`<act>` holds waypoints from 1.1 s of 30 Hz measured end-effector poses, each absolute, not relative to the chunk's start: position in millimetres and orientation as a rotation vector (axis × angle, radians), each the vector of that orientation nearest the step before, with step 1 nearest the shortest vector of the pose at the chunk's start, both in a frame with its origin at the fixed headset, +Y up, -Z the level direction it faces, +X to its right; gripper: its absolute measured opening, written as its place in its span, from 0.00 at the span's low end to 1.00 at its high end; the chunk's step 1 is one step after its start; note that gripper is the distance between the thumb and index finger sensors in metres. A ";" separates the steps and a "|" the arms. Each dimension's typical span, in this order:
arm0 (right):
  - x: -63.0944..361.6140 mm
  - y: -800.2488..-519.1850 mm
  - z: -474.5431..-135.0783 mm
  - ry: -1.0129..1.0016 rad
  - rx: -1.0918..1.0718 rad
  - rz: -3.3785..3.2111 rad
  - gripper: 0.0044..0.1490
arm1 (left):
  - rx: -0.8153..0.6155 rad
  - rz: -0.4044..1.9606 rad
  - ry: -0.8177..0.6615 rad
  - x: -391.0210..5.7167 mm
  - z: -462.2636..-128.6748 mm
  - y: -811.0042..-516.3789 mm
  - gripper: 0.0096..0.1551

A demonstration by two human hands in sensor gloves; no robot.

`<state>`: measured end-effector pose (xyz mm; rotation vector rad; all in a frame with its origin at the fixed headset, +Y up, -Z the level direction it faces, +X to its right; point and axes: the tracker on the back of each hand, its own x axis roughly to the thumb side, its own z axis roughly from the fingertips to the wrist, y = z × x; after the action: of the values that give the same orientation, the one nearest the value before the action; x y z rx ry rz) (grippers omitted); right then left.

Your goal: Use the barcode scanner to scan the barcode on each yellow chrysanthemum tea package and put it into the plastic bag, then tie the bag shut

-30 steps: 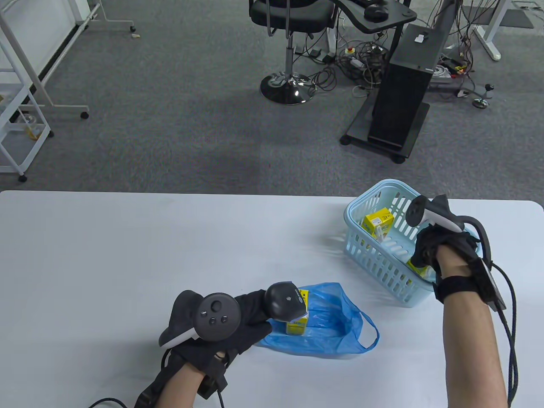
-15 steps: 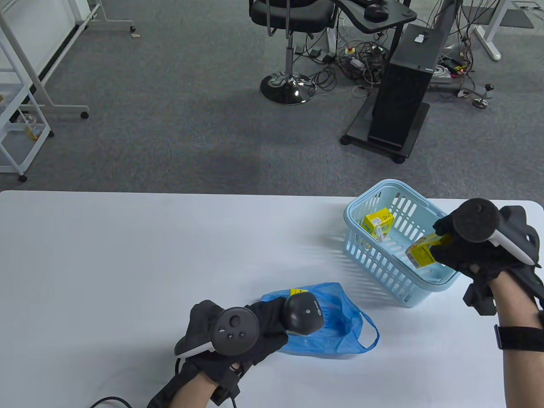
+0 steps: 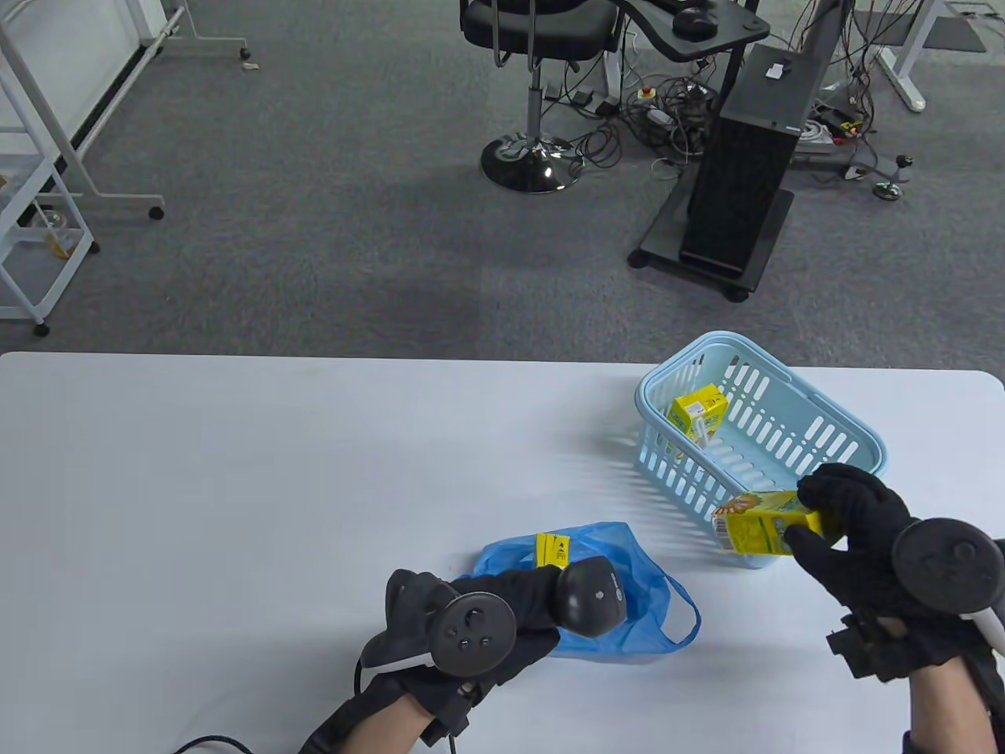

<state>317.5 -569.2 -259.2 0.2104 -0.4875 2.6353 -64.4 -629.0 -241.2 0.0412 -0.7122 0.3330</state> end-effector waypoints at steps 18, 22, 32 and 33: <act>257.2 -635.3 -264.9 -0.241 0.376 2.543 0.43 | 0.089 0.356 -0.743 -60.1 -245.0 -643.1 0.33; 251.5 -616.3 -280.6 -0.208 0.422 2.517 0.43 | 0.085 0.338 -0.727 -61.2 -245.8 -642.9 0.32; 253.3 -595.7 -278.7 -0.274 0.478 2.439 0.43 | 0.086 0.329 -0.719 -61.5 -247.8 -645.0 0.33; 253.3 -595.6 -278.0 -0.278 0.475 2.463 0.43 | 0.092 0.332 -0.722 -60.2 -246.8 -644.7 0.33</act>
<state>253.3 -595.6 -278.0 0.4751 -0.2781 2.4630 -60.2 -644.7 -246.8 0.0919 -0.7219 0.3321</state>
